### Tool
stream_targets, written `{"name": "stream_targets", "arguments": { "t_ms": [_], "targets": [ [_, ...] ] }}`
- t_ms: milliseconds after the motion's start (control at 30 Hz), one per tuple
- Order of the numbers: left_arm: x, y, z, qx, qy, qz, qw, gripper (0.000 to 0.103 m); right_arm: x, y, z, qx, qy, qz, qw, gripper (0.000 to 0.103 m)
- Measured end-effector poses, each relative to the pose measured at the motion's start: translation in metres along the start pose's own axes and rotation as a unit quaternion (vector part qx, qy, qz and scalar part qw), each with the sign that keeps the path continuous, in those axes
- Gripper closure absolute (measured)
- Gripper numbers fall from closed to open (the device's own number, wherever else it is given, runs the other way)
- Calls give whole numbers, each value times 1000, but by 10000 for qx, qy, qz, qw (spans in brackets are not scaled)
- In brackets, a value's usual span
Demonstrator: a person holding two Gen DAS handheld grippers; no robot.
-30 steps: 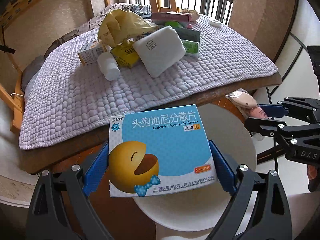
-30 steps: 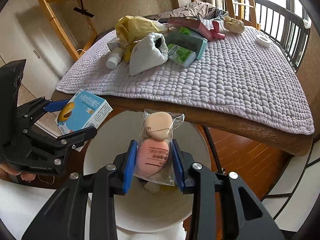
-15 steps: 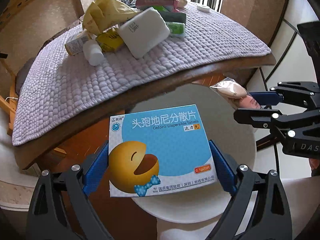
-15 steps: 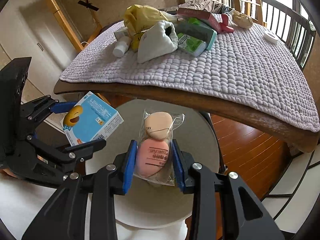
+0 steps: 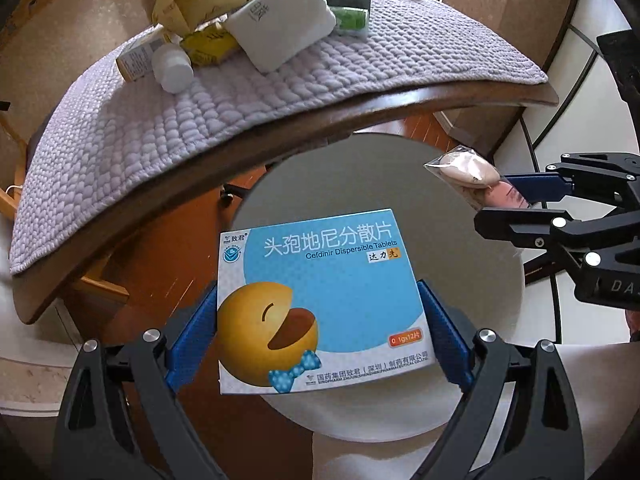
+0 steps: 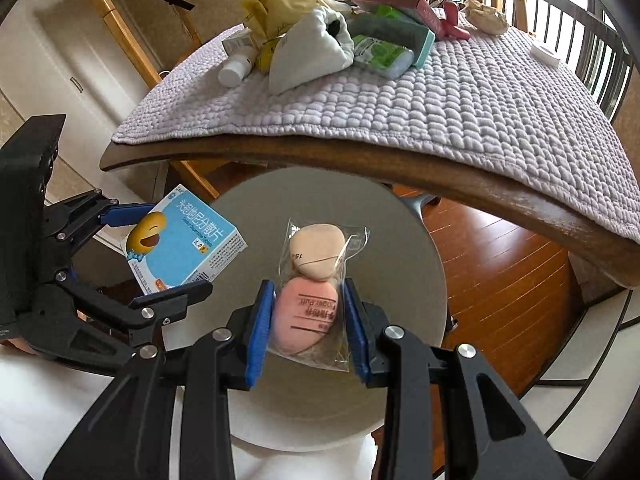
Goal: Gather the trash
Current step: 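Carry the medicine box and sponge bag with both tools over the white bin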
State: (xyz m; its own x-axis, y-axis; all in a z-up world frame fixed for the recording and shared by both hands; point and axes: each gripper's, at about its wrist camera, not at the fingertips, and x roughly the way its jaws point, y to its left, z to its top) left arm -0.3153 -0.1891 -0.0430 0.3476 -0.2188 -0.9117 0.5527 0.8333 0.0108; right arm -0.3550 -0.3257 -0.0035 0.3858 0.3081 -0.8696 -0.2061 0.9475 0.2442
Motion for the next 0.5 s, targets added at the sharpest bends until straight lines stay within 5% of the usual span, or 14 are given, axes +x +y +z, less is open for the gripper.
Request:
{"name": "stream_targets", "arguments": {
  "t_ms": [500],
  "targets": [
    [30, 5, -9, -80, 169, 7, 9998, 8, 22, 1, 5, 23, 125, -12, 9999, 69]
  ]
}}
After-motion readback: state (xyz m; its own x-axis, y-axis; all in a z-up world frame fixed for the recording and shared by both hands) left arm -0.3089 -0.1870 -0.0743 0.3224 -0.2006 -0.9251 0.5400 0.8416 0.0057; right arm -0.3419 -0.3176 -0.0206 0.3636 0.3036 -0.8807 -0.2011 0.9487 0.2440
